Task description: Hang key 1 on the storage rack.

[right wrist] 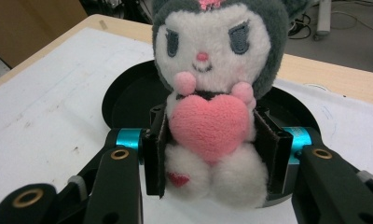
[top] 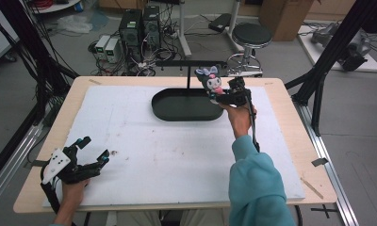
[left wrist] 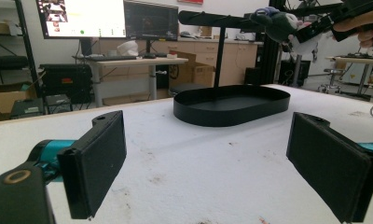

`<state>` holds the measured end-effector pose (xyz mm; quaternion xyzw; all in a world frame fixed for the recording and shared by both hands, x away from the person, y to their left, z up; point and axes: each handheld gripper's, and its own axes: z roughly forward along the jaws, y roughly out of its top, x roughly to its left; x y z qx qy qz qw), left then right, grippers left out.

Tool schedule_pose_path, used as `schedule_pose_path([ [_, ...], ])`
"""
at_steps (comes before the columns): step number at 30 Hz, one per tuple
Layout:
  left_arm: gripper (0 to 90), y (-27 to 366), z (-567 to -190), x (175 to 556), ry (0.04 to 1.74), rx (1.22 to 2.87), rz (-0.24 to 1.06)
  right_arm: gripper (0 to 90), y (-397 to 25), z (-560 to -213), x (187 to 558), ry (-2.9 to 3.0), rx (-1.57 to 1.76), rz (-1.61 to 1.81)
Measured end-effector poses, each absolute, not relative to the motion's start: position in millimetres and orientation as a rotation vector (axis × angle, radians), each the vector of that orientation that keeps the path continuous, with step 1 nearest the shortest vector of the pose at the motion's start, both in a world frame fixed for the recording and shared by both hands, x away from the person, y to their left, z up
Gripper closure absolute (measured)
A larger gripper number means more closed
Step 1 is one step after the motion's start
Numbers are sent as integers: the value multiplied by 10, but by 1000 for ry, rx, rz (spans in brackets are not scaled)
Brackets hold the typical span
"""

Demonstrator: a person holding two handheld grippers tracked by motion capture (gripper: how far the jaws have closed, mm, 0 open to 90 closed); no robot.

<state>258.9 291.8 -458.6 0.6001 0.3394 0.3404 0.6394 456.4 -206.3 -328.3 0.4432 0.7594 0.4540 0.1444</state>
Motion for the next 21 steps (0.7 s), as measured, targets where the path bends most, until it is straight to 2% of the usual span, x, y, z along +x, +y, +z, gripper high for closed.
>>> schedule_pose_path([
  [21,124,2920,-4585,2588,773,1373,778,539,-2014,-3354,4635,2144,1315,1259],
])
